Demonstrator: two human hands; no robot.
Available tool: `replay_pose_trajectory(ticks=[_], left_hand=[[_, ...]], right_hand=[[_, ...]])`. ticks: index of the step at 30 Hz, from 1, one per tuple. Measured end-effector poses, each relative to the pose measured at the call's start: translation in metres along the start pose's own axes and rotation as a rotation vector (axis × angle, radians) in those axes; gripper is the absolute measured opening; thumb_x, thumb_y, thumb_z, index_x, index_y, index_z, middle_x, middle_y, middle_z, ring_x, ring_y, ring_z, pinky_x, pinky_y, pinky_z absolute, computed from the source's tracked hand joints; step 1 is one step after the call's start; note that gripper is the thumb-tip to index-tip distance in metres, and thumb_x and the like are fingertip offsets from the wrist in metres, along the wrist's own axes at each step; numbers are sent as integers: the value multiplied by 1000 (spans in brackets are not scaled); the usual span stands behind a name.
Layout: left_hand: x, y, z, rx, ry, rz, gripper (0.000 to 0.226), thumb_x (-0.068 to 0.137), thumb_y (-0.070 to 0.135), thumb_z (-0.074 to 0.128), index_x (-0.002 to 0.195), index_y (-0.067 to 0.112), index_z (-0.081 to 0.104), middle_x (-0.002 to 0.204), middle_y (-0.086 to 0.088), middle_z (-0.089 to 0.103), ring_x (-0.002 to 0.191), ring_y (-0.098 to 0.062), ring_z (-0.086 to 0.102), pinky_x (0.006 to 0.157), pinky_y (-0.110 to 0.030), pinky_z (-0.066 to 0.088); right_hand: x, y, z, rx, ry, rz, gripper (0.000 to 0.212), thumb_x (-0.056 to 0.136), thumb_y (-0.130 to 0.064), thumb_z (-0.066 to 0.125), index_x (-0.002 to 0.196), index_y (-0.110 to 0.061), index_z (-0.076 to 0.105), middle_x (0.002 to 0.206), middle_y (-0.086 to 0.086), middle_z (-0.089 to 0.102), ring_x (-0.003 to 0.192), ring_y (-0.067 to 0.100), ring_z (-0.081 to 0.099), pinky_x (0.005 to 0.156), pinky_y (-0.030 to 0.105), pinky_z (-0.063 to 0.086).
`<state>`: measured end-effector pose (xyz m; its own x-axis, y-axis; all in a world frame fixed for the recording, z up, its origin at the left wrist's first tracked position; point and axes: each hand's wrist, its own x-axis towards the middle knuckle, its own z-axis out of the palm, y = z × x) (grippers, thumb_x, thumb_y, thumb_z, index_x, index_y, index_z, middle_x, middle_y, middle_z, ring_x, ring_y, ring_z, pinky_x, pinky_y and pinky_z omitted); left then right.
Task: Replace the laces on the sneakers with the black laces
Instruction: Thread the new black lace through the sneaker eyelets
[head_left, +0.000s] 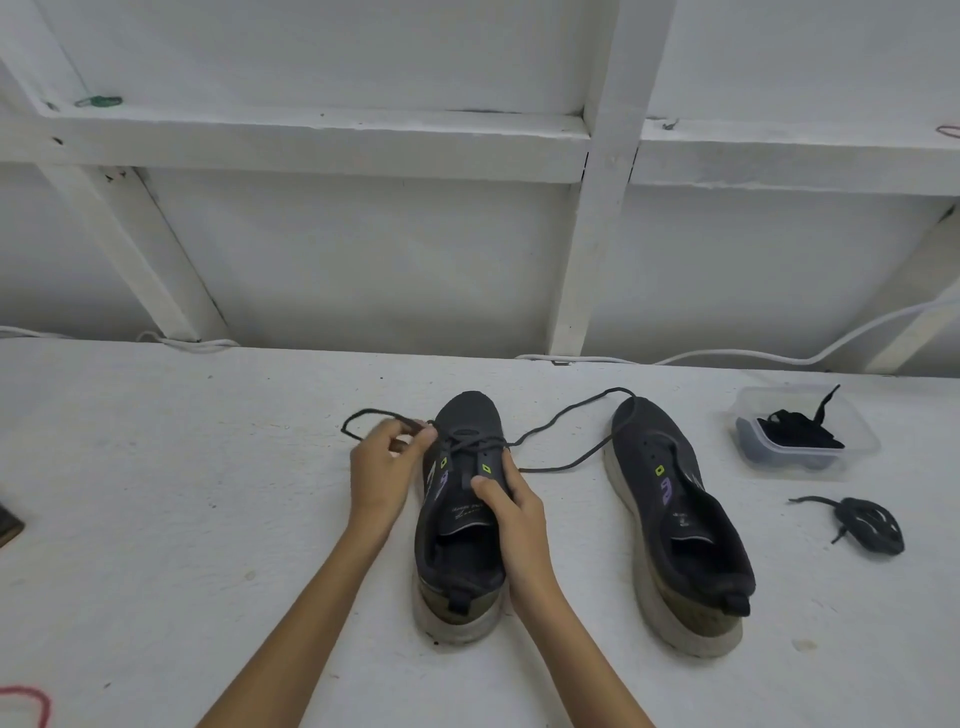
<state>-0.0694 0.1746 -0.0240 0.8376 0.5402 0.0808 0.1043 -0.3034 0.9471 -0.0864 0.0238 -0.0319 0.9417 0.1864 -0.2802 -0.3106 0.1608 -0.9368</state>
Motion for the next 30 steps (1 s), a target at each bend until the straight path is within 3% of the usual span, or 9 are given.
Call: replay_pose_trajectory(ticks=[5,8,12,15,19,22,25,28,30], left_hand=[[5,8,-7,-225,280,-73,12,93,26,63,94,15,65,82,0,62,70,-7,54,72,-29,46],[5,5,-5,-210,165,-125,14,92,34,64,88,20,66,78,4,63,69,-8,53,70,-30,44],[-9,-6,6,-85,-93,-139,11,83,32,74,89,23,71,88,9,71,78,-12,63,73,-26,50],[-7,-11,6,21,-126,-84,9,86,25,72,87,16,71,88,2,72,79,-15,65,71,-24,48],[10,0,-8,-137,160,-63,10,94,26,62,87,18,62,77,5,62,68,-8,55,67,-30,44],[17,9,-17,-329,325,-96,17,99,30,52,84,23,53,80,8,58,66,-6,52,59,-25,42],[12,6,-16,-295,247,-140,19,98,34,53,83,24,55,84,7,60,68,-8,52,60,-25,41],[-3,-3,-9,-299,153,-201,24,98,38,51,83,21,59,85,2,62,73,-13,55,61,-26,42],[-16,-5,-2,-280,25,-216,25,98,40,52,89,21,65,90,7,68,85,-11,63,72,-27,49]], right_hand=[[0,0,-1,15,-16,10,46,87,-20,66,131,-33,58,112,-8,72,102,15,68,90,34,56],[0,0,0,20,-11,11,46,87,-21,65,132,-31,59,111,-6,72,101,15,68,88,33,57],[1,0,-1,15,-9,-16,36,89,-17,63,123,-30,64,105,-3,74,99,18,69,82,29,56],[0,0,-1,21,-10,-24,36,89,-16,63,121,-31,65,105,-3,74,98,18,69,83,30,56],[1,2,-3,18,-15,-18,39,88,-18,65,123,-35,63,107,-6,74,100,17,69,90,37,56],[2,2,-3,24,-3,-9,42,88,-18,65,126,-35,61,106,-8,74,99,16,69,89,36,57],[4,5,-3,22,2,-4,44,87,-22,66,127,-38,58,108,-11,73,100,14,68,91,36,56],[5,8,0,-13,10,4,58,81,-44,71,136,-35,55,123,-12,67,113,12,63,99,40,52],[8,6,0,-24,58,-14,60,80,-51,70,134,-29,57,127,-8,65,117,12,61,103,41,49]])
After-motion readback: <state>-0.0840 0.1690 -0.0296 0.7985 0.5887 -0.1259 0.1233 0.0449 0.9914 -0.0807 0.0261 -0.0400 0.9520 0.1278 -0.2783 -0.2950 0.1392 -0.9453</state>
